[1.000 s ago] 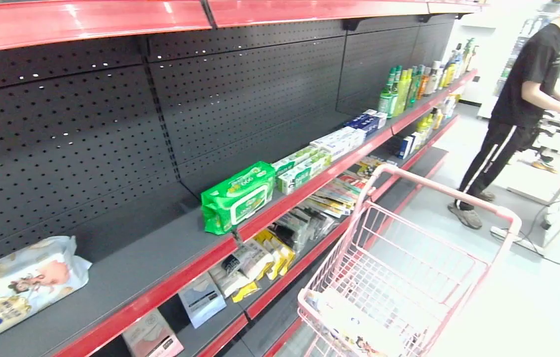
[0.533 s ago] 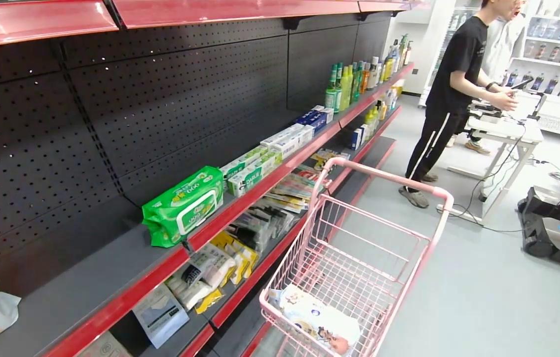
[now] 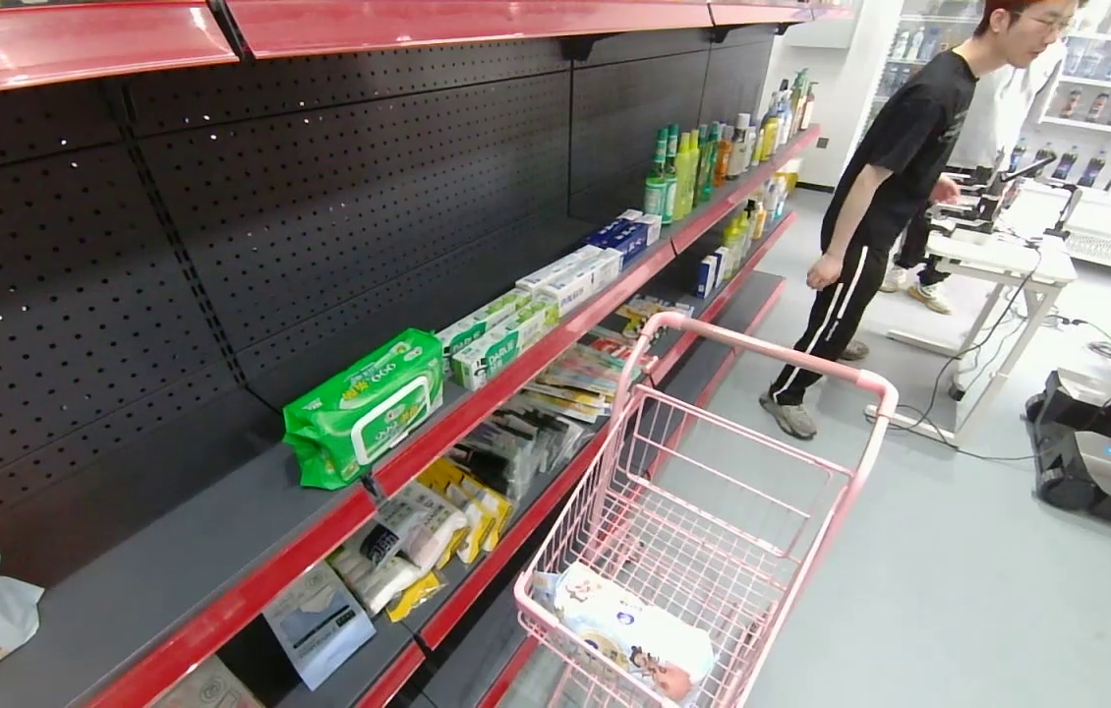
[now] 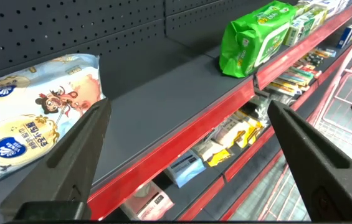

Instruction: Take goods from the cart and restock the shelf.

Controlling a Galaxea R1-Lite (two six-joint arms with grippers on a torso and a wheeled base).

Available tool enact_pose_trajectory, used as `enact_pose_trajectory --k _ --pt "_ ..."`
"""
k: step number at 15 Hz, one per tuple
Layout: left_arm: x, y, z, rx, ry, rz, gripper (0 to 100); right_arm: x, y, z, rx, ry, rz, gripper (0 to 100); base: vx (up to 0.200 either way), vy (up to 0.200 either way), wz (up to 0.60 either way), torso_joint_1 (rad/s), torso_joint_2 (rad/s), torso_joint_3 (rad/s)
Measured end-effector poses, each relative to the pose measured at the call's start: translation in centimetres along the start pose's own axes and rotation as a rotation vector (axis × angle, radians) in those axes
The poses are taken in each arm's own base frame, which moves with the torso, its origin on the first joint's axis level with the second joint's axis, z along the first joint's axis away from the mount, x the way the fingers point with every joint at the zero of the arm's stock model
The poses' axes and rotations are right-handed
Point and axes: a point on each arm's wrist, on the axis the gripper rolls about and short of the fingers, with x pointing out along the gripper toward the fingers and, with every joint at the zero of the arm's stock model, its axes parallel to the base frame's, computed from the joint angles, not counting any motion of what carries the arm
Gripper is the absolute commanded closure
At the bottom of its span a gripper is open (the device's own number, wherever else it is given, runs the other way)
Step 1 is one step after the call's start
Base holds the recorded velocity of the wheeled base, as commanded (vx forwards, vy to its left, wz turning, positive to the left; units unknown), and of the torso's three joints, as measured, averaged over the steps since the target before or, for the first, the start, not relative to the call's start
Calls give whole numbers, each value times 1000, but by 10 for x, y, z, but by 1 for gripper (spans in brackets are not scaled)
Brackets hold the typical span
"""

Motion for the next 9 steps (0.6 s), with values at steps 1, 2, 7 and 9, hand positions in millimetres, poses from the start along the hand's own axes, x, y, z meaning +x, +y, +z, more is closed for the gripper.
enact_pose_trajectory --k 1,2,7,9 --pt "0 0 0 1 0 0 0 37 0 6 -15 119 13 0 0 0 0 0 0 0" --pt "0 0 0 1 0 0 0 73 1 3 -32 239 33 0 0 0 0 0 0 0" --pt "0 0 0 3 -1 0 0 232 28 -80 -334 743 285 0 0 0 0 0 0 0" --pt "0 0 0 3 -1 0 0 272 39 -113 -467 815 405 0 0 0 0 -75 186 90"
